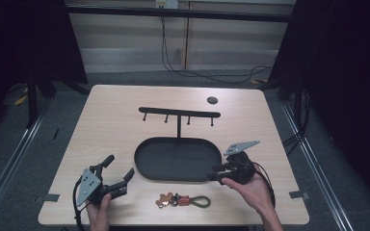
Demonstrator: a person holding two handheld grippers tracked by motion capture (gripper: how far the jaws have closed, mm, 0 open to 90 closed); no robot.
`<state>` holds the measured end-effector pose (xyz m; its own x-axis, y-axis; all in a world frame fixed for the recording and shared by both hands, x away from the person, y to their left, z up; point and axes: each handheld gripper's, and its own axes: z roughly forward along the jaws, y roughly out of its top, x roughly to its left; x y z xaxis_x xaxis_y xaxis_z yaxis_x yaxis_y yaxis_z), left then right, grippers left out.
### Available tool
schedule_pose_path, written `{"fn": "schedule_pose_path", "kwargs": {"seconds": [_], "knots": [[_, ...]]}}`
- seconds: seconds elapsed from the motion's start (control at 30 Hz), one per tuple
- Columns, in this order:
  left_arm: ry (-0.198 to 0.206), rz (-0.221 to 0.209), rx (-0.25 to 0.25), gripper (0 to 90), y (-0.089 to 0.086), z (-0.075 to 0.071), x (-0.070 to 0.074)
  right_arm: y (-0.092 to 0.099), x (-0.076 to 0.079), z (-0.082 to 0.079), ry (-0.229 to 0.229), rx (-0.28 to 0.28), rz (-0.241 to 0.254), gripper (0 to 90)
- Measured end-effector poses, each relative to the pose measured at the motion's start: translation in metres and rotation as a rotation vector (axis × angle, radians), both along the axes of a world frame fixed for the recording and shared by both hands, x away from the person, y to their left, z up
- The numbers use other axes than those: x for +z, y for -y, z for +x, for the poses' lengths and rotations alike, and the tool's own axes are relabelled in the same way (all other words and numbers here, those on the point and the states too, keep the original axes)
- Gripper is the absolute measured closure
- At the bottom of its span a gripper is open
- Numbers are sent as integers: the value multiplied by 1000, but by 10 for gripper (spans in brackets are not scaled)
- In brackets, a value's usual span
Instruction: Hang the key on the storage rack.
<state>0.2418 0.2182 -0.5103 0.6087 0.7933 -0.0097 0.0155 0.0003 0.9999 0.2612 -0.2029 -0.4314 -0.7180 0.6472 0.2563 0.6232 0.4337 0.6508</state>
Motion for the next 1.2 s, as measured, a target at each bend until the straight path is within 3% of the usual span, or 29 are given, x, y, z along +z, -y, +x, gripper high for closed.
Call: {"fn": "schedule_pose_path", "kwargs": {"seconds": [0.13, 0.27, 0.33, 0.37, 0.4, 0.5, 0.73, 1.07, 1.2], "knots": [[0, 0, 0, 158, 0, 0, 0, -3, 0, 0, -21, 39, 20, 651], [0, 0, 0, 159, 0, 0, 0, -6, -3, 1, -47, 55, -8, 714], [0, 0, 0, 159, 0, 0, 0, -8, -5, 1, -75, 82, -29, 731], [0, 0, 0, 159, 0, 0, 0, -10, -7, 1, -120, 116, -53, 729], [0, 0, 0, 159, 0, 0, 0, -10, -7, 1, -120, 116, -53, 729], [0, 0, 0, 159, 0, 0, 0, -16, -14, 2, -184, 170, -97, 760], [0, 0, 0, 159, 0, 0, 0, -24, -26, 1, -219, 219, -158, 830], [0, 0, 0, 159, 0, 0, 0, -36, -37, 3, -275, 268, -211, 805], [0, 0, 0, 159, 0, 0, 0, -39, -41, 3, -273, 282, -235, 817]]}}
